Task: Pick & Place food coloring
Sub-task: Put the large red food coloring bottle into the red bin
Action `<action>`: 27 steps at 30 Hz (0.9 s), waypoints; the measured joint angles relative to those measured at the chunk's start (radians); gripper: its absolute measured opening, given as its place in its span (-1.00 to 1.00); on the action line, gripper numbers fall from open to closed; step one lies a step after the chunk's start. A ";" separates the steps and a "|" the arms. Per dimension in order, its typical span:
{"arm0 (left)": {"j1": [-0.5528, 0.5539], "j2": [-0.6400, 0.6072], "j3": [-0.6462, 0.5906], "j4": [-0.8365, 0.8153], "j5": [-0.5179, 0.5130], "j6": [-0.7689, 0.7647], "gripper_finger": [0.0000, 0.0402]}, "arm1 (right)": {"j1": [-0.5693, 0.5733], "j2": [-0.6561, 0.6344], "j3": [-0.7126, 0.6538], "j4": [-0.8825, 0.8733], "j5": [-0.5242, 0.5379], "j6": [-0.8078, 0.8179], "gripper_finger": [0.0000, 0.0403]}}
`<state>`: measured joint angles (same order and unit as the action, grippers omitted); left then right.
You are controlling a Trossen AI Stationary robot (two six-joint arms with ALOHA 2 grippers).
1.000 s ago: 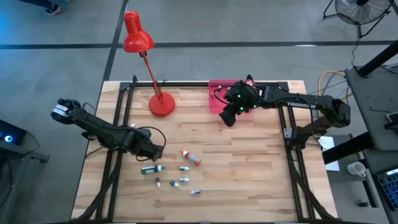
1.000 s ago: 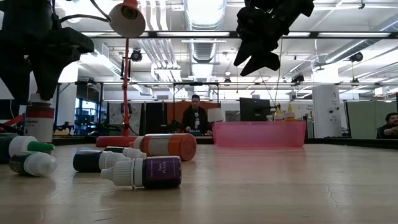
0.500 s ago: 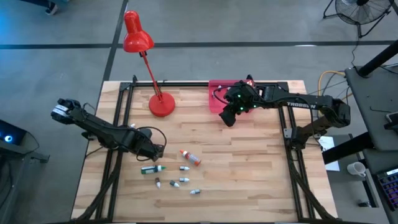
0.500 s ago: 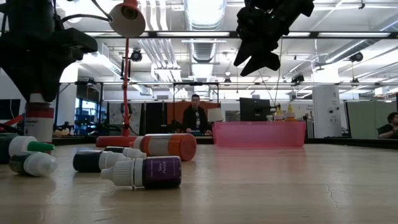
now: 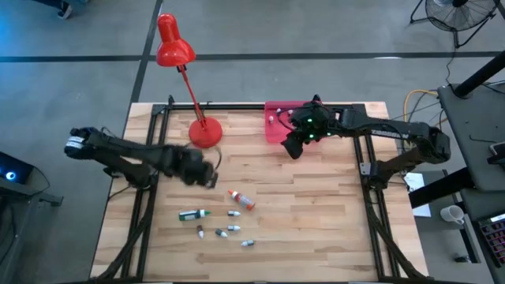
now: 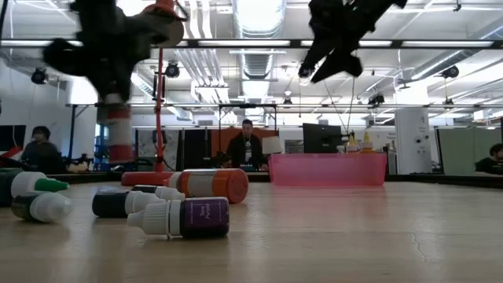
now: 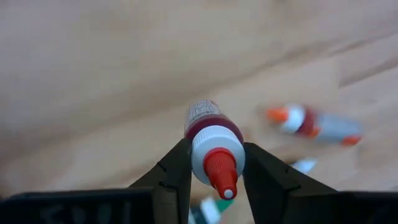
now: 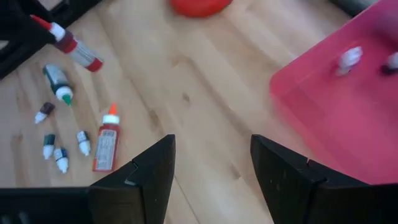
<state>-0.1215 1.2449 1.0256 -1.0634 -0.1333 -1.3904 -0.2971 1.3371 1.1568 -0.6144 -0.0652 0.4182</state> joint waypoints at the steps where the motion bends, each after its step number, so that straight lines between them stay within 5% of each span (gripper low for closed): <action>1: 0.043 0.011 0.028 -0.002 0.003 0.061 -0.54 | 0.004 -0.026 0.000 -0.009 0.036 0.000 0.00; 6: 0.218 0.125 0.221 -0.003 0.012 0.365 -0.55 | 0.020 -0.173 0.000 -0.081 0.228 0.036 0.00; 11: 0.337 0.337 0.488 -0.001 0.058 0.661 -0.55 | 0.019 -0.270 -0.020 -0.139 0.308 0.105 0.00; 24: 0.490 0.885 1.327 -0.259 0.093 1.024 -0.55 | 0.020 -0.386 -0.155 -0.153 0.311 0.178 0.00; 27: 0.506 0.885 1.246 -0.134 0.151 1.047 -0.55 | 0.020 -0.387 -0.165 -0.153 0.322 0.172 0.00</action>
<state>0.3841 2.1299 2.2711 -1.1979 0.0173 -0.3431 -0.2776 0.9506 0.9915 -0.7672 0.2571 0.5903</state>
